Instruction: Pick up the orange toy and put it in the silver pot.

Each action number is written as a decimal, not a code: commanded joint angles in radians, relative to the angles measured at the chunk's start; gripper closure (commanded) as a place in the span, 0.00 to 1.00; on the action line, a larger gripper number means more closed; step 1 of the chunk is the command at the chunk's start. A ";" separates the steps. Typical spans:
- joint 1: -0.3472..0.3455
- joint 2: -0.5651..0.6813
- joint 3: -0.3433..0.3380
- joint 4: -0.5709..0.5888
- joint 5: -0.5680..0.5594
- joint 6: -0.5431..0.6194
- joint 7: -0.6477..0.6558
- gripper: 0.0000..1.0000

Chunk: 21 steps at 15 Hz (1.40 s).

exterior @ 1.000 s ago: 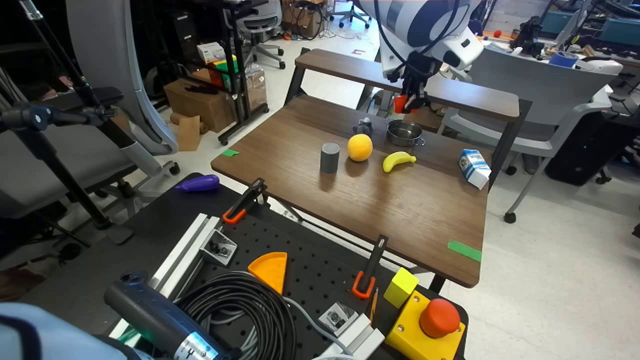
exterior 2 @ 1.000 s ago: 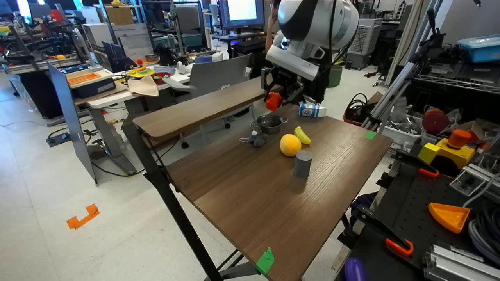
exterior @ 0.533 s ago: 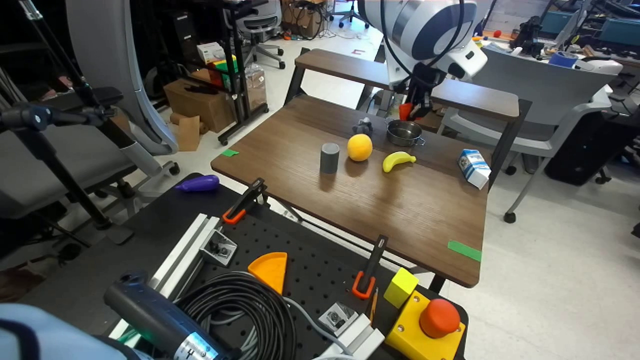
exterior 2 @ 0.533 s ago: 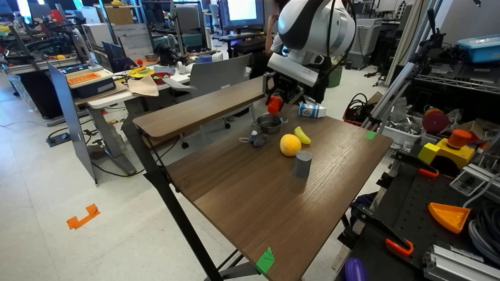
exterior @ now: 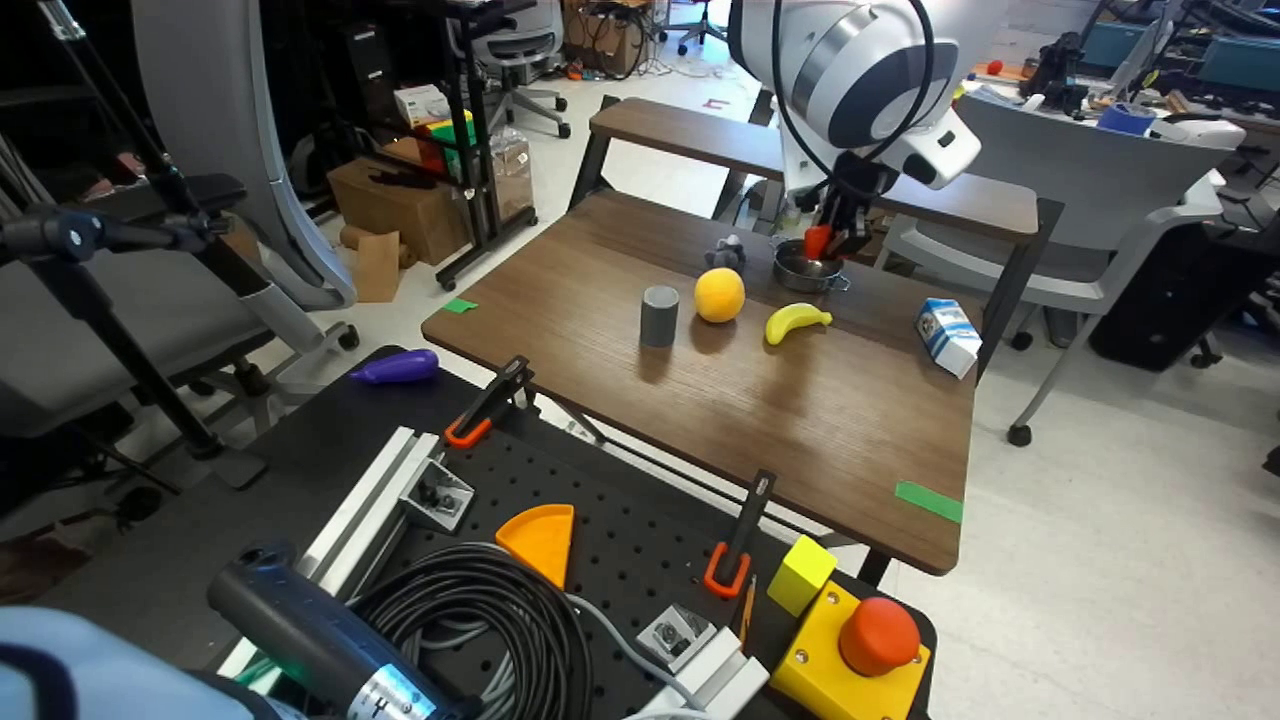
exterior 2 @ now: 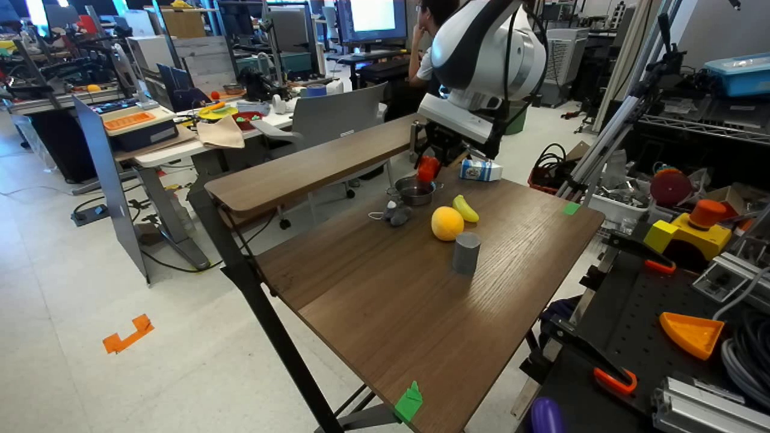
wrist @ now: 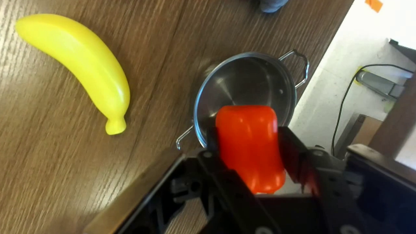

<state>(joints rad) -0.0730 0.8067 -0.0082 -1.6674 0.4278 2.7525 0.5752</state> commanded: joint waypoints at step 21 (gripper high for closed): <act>-0.014 0.098 0.042 0.080 0.037 0.043 -0.078 0.00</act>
<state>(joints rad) -0.0747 0.8888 0.0126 -1.6234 0.4397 2.7768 0.5287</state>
